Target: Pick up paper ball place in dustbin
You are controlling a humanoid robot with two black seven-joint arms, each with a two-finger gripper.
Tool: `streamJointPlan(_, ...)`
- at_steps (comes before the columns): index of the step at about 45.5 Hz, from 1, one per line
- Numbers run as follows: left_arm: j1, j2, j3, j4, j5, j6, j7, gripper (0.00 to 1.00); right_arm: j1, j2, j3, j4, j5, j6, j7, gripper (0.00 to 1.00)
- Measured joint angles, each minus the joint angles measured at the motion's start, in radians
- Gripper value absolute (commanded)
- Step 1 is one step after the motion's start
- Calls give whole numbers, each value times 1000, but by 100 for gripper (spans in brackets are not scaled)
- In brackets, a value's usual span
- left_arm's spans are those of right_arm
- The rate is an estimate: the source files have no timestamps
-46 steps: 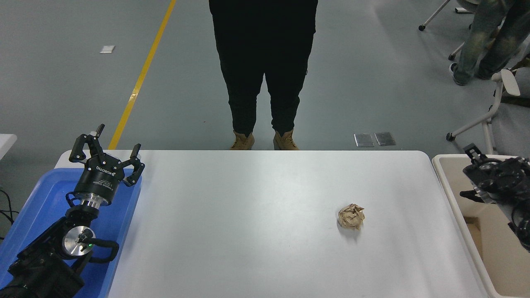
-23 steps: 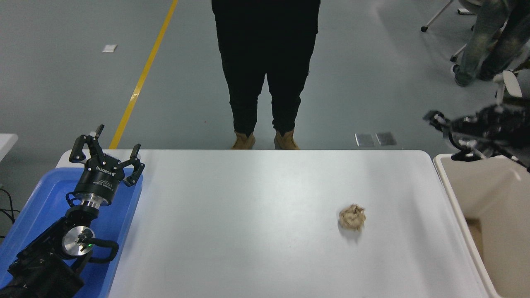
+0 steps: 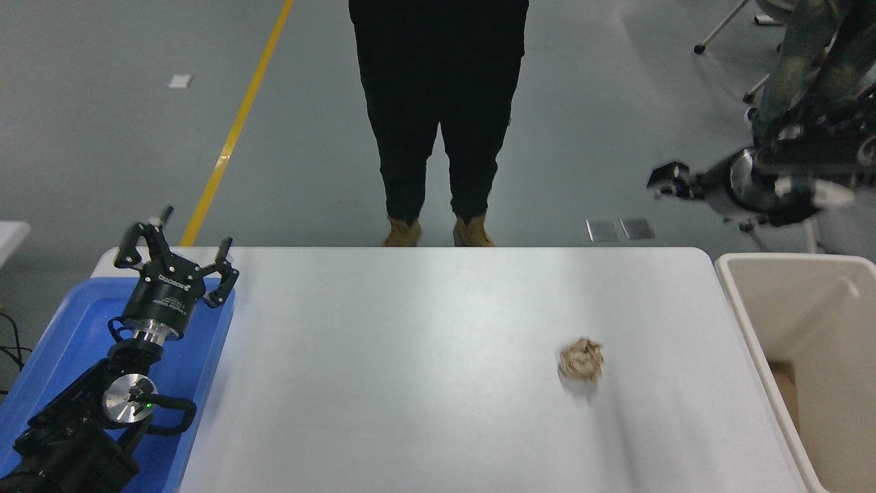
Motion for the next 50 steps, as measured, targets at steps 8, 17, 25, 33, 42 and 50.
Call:
streamJointPlan(8, 0, 0, 0, 0, 0, 0, -1, 98, 147, -27, 0, 40, 0, 161, 0, 100)
streamJointPlan(17, 0, 1, 0, 1, 0, 0, -1, 98, 252, -40, 4, 60, 0, 274, 0, 100)
streamJointPlan(25, 0, 1, 0, 1, 0, 0, -1, 98, 256, -33, 25, 66, 0, 308, 0, 100)
streamJointPlan(33, 0, 1, 0, 1, 0, 0, -1, 98, 131, 0, 83, 54, -10, 264, -2, 100)
streamJointPlan(42, 0, 1, 0, 0, 0, 0, -1, 98, -84, 64, 120, -25, -34, 167, -5, 100)
streamJointPlan(50, 0, 1, 0, 1, 0, 0, -1, 98, -288, 139, 145, -134, -56, 107, -7, 100)
